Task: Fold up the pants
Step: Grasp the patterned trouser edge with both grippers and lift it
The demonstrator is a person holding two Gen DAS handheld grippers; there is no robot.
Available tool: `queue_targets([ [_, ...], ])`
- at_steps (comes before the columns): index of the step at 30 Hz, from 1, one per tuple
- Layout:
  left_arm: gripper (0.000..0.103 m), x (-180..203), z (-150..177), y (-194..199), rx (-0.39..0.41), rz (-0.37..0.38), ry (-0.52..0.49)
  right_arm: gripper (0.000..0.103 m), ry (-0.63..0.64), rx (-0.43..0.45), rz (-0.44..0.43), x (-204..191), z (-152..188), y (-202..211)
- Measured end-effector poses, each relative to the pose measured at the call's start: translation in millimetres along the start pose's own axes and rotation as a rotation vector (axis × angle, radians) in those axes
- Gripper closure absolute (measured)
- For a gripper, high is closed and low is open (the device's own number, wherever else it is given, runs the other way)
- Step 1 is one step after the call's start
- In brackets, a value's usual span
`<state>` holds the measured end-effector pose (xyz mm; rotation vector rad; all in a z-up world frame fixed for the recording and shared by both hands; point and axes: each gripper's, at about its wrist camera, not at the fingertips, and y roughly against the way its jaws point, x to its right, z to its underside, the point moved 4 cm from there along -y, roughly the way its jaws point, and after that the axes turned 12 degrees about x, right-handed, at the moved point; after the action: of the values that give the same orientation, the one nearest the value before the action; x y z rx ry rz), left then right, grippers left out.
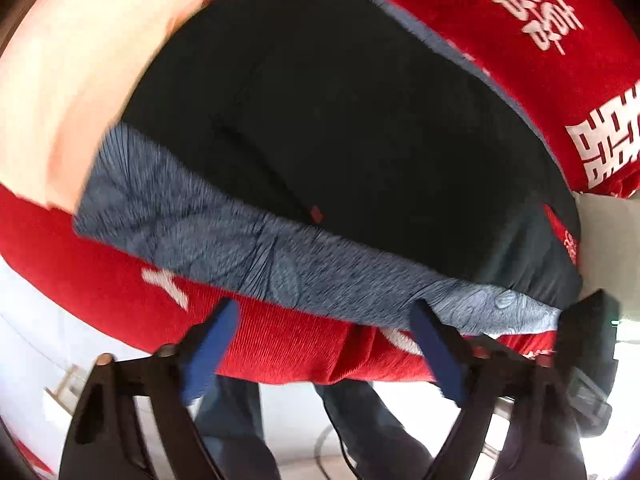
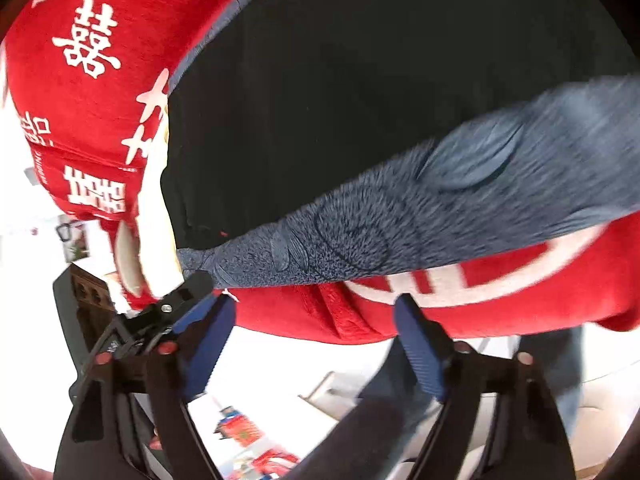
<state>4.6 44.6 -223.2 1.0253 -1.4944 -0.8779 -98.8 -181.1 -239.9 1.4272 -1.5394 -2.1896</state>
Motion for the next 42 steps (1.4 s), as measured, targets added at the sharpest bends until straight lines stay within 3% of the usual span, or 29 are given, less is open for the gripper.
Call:
queue_targets([
  [9,0.018,-25,6,-14,-0.021,0.108,0.096,0.026,-0.030,0.074,-0.161,-6,-3,-32],
  [10,0.018,-24,5,-14,-0.024,0.118,0.103,0.031,-0.041,0.080,-0.169,-6,-4,-34],
  [12,0.018,-24,5,-17,-0.029,0.130,0.110,0.059,-0.122,0.078,-0.200,-3,-8,-37],
  [13,0.018,-23,5,-17,-0.031,0.139,0.115,0.081,-0.175,0.073,-0.219,-2,-10,-36],
  [14,0.018,-21,5,-17,-0.030,0.148,0.122,0.086,-0.190,0.078,-0.235,-4,-15,-29],
  [20,0.018,-27,-17,-9,0.027,0.255,0.264,0.088,-0.108,0.102,-0.323,-41,-30,-1],
  [24,0.018,-38,-28,-6,0.060,0.282,0.361,0.088,-0.090,0.099,-0.368,-53,-40,11],
  [26,0.018,-43,-34,-5,0.085,0.257,0.377,0.088,-0.073,0.089,-0.371,-55,-41,12],
  [27,0.026,-42,-41,-5,0.099,0.232,0.373,0.088,-0.068,0.083,-0.370,-53,-40,13],
  [29,0.061,-38,-47,-6,0.099,0.232,0.345,0.085,-0.061,0.069,-0.365,-52,-39,10],
  [31,0.064,-36,-52,-6,0.089,0.228,0.319,0.085,-0.062,0.063,-0.347,-43,-35,7],
  [32,0.072,-37,-54,-5,0.091,0.230,0.296,0.085,-0.066,0.061,-0.337,-38,-32,4],
  [36,0.075,-33,-58,-1,0.079,0.214,0.233,0.080,-0.118,0.067,-0.310,-10,-26,-4],
  [40,0.075,-31,-61,-2,0.056,0.205,0.201,0.060,-0.163,0.088,-0.302,16,-25,-7],
  [42,0.075,-30,-61,-3,0.044,0.202,0.190,0.056,-0.170,0.120,-0.295,26,-26,-5],
])
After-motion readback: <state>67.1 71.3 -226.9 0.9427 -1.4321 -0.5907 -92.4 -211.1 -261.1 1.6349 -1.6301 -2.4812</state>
